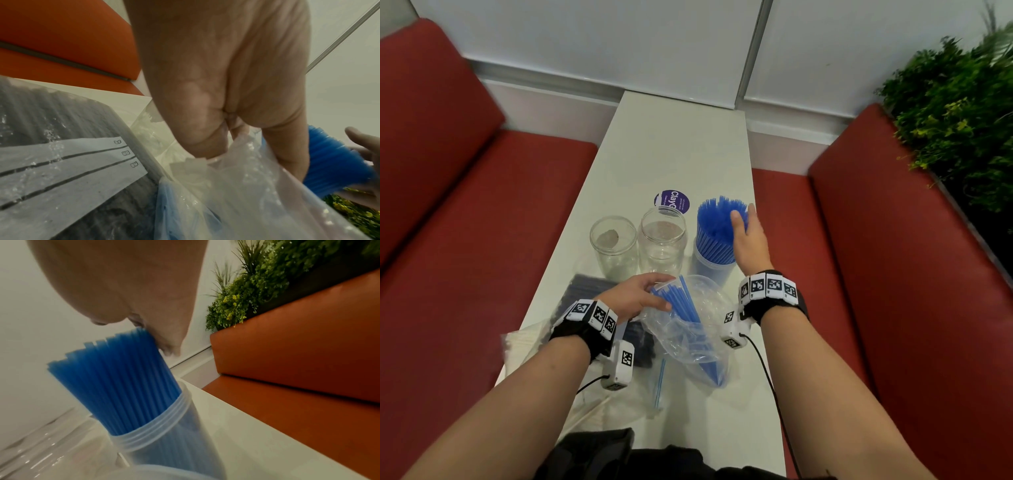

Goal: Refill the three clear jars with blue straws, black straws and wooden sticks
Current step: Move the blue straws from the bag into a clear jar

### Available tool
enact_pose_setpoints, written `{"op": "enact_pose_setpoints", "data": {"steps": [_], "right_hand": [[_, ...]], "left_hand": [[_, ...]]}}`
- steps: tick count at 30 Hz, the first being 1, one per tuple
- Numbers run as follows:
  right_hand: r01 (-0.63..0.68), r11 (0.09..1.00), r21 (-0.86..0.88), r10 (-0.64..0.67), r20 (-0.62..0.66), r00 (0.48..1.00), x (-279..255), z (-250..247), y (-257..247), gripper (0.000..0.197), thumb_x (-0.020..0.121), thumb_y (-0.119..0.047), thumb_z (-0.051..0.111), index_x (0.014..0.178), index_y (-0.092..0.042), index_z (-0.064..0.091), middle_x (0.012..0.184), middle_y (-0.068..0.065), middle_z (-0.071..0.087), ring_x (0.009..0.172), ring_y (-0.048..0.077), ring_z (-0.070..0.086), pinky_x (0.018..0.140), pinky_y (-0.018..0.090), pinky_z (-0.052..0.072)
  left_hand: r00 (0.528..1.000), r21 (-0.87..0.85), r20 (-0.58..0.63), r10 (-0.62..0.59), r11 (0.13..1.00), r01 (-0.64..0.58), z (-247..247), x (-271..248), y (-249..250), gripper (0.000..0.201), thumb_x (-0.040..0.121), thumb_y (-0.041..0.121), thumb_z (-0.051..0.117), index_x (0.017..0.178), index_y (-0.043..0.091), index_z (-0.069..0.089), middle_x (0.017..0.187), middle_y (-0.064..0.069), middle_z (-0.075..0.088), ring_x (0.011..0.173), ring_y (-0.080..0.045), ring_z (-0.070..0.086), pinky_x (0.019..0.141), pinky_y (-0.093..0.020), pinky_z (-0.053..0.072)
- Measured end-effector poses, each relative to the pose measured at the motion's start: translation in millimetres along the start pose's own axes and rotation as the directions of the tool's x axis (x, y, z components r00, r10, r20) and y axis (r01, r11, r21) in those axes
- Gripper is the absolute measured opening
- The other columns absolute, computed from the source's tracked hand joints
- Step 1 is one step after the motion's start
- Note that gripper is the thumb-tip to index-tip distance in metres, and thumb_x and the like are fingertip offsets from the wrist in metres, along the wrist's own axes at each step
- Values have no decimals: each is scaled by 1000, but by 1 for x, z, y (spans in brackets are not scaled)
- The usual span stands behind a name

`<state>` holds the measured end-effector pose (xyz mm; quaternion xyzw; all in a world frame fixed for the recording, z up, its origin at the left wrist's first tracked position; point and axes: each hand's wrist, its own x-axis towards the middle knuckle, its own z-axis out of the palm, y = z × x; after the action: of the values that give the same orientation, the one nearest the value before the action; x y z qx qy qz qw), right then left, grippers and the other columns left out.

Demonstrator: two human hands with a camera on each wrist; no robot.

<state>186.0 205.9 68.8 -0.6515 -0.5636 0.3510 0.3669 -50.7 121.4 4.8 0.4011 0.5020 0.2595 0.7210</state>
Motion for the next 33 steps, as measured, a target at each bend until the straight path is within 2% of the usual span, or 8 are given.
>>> {"op": "enact_pose_setpoints", "data": {"steps": [3, 6, 10, 12, 16, 20, 24, 33], "right_hand": [[163, 980, -111, -186, -257, 948, -8, 0, -12, 56, 106, -37, 48, 155, -14, 35, 160, 12, 34, 150, 24, 27, 123, 41, 22], [445, 880, -163, -471, -414, 779, -27, 1, -24, 29, 100, -22, 57, 127, -14, 61, 121, 2, 60, 113, 15, 54, 99, 28, 43], [403, 915, -10, -404, -35, 914, -58, 22, -19, 11, 98, -23, 55, 93, -18, 64, 75, -6, 64, 67, 8, 57, 64, 24, 47], [244, 953, -178, -191, 271, 943, -67, 33, -3, 10, 98, -24, 56, 102, -19, 64, 81, -1, 66, 72, 14, 60, 70, 29, 51], [28, 911, -410, 200, 502, 841, -78, 48, 28, 46, 90, -25, 68, 130, -12, 49, 116, 9, 60, 96, 20, 58, 80, 30, 46], [23, 912, -411, 248, 594, 766, -83, 54, 39, 76, 82, -24, 77, 142, -13, 32, 126, 10, 55, 109, 24, 60, 93, 35, 53], [17, 935, -354, 210, 594, 777, -90, 60, 46, 83, 81, -18, 79, 147, -14, 30, 131, 11, 57, 115, 27, 60, 93, 33, 49], [-6, 969, -248, 119, 443, 888, -107, 65, 62, 49, 87, -6, 62, 133, -15, 50, 122, 11, 66, 106, 29, 63, 94, 40, 52]], "left_hand": [[1000, 1, -5, 4, 1000, -4, -3, 0, -2, 64, 78, -10, 75, 135, 14, 58, 123, -23, 68, 111, -37, 68, 95, -45, 57], [999, 47, -48, 18, 999, -15, -5, 1, -3, 64, 78, -2, 79, 136, 18, 59, 124, -24, 65, 109, -38, 68, 100, -49, 54], [988, 190, -141, 65, 981, -37, -2, 1, -4, 59, 78, 18, 85, 131, 29, 61, 99, -10, 60, 71, -11, 65, 66, -28, 56], [983, 220, -160, 94, 974, -57, 0, 0, -3, 58, 77, 24, 86, 129, 33, 61, 91, -8, 52, 62, -11, 54, 59, -22, 45], [991, 155, -110, 78, 986, -61, -1, -2, -4, 68, 78, 13, 85, 138, 24, 54, 111, -22, 70, 98, -29, 68, 92, -44, 54], [997, 112, -34, 63, 992, -58, 5, -7, -5, 75, 78, -3, 79, 143, 20, 48, 114, -22, 72, 104, -35, 71, 91, -40, 57], [998, 95, -13, 59, 994, -57, 10, -10, -4, 79, 81, -15, 69, 145, 24, 44, 88, -14, 73, 71, -16, 71, 56, -19, 52], [998, 32, -32, 59, 998, -58, 18, -15, -1, 79, 83, -21, 60, 141, 30, 45, 85, -11, 73, 83, -23, 71, 71, -27, 58]]}}
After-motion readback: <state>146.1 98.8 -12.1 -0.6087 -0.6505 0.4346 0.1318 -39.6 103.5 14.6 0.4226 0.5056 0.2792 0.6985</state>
